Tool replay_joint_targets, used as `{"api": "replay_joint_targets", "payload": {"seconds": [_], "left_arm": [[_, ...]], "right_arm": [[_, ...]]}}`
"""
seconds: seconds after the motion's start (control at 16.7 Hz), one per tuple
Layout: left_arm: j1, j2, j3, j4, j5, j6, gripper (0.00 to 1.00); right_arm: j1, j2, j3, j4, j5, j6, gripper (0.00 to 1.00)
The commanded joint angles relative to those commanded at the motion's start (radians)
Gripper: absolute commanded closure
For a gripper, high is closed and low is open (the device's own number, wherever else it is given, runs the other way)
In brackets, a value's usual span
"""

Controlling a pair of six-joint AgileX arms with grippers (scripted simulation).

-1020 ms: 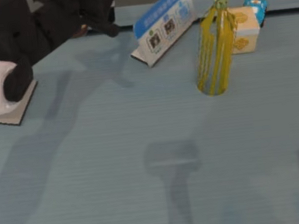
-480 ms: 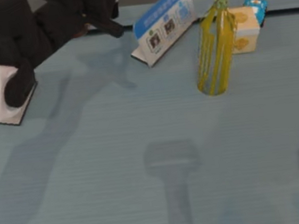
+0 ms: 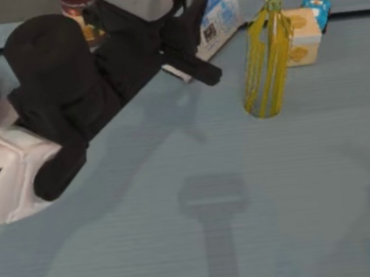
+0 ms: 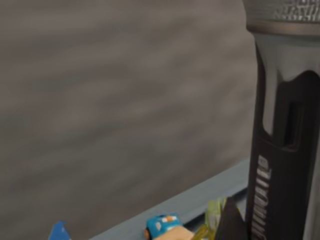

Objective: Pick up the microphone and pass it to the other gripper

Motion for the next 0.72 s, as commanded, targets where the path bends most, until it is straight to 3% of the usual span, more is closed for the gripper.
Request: {"api": "replay_joint_targets", "payload": {"seconds": [0.72], "left_arm": [[-0.012,-0.012,-0.009,0.003,-0.012,0.0,1.0]], "right_arm": [[0.001,0.002,0.001,0.001,0.0,0.0,0.0]]}}
